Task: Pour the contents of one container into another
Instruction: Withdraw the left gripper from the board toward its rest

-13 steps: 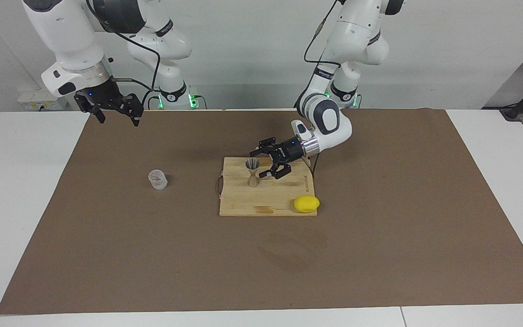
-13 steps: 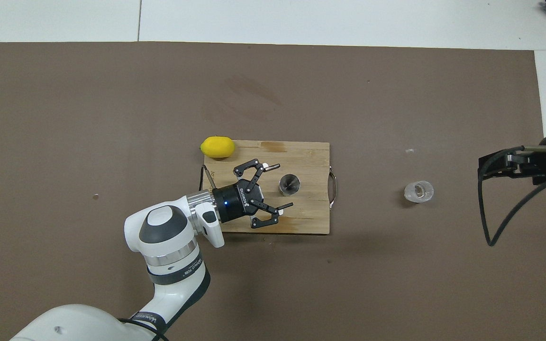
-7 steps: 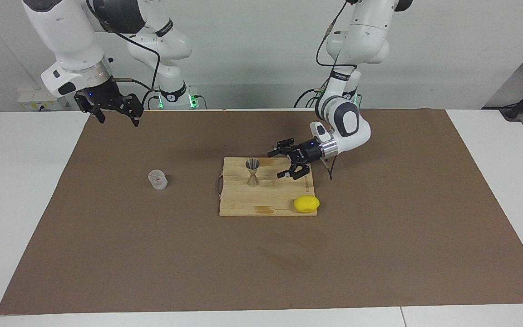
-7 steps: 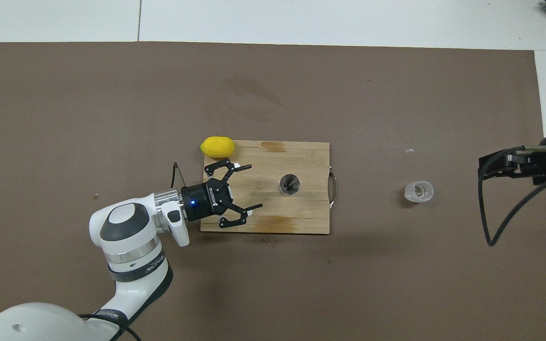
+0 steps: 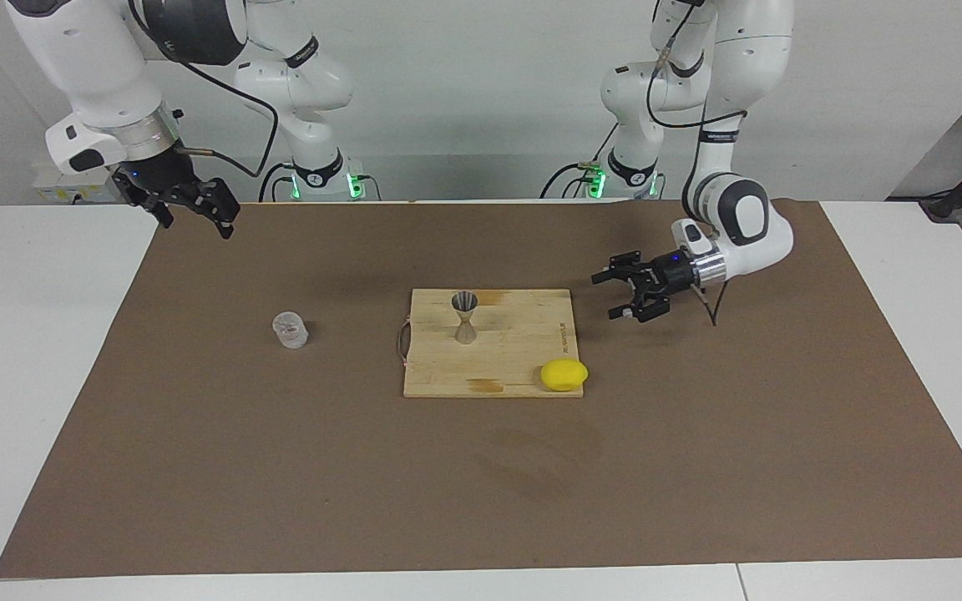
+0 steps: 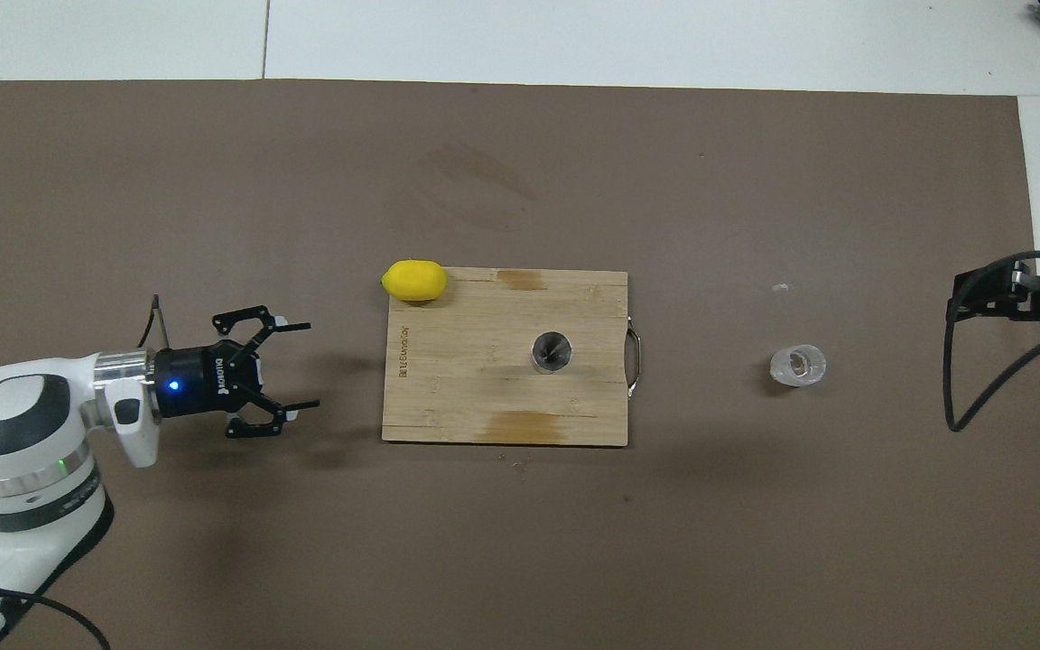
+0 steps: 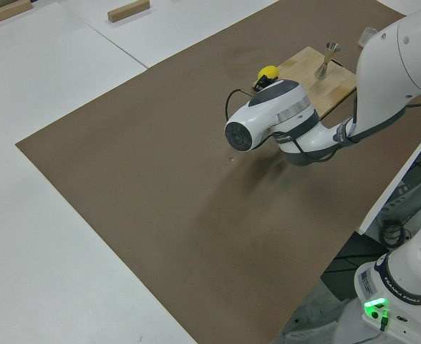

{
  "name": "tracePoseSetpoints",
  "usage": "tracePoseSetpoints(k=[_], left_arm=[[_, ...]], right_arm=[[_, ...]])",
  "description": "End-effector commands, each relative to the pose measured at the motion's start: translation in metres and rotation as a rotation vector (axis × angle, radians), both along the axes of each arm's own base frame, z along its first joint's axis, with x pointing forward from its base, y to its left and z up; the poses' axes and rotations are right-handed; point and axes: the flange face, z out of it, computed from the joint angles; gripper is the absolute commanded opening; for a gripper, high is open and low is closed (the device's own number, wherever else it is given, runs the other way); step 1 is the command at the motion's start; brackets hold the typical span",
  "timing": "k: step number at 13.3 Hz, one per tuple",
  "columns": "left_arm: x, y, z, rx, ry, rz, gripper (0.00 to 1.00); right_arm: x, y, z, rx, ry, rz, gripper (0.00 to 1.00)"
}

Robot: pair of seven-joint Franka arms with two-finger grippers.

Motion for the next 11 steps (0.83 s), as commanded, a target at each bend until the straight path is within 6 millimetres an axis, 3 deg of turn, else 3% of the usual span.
tracePoseSetpoints(k=[1,4,6,10,11], left_arm=[[0.015,0.071,0.027,0.068,0.016,-0.047,1.00],[0.047,0.151,0.071,0.194,0.092,-0.097,1.00],[0.065,0.185,0.112,0.329,0.122,-0.079,1.00],[0.084,0.202,0.205,0.616,0.229,0.028,1.00],[0.085,0.206,0.220,0.673,0.283,0.093,1.00]], right_arm=[[0.007,-0.004,-0.030,0.021,-0.018,-0.173,0.99],[0.015,-0.018,-0.078,0.105,0.011,-0.473,0.99],[0.023,-0.035,-0.115,0.168,0.097,-0.596,0.99],[0.040,-0.044,-0.184,0.217,0.223,-0.823,0.99],[0.041,-0.052,-0.196,0.223,0.235,-0.883,1.00]])
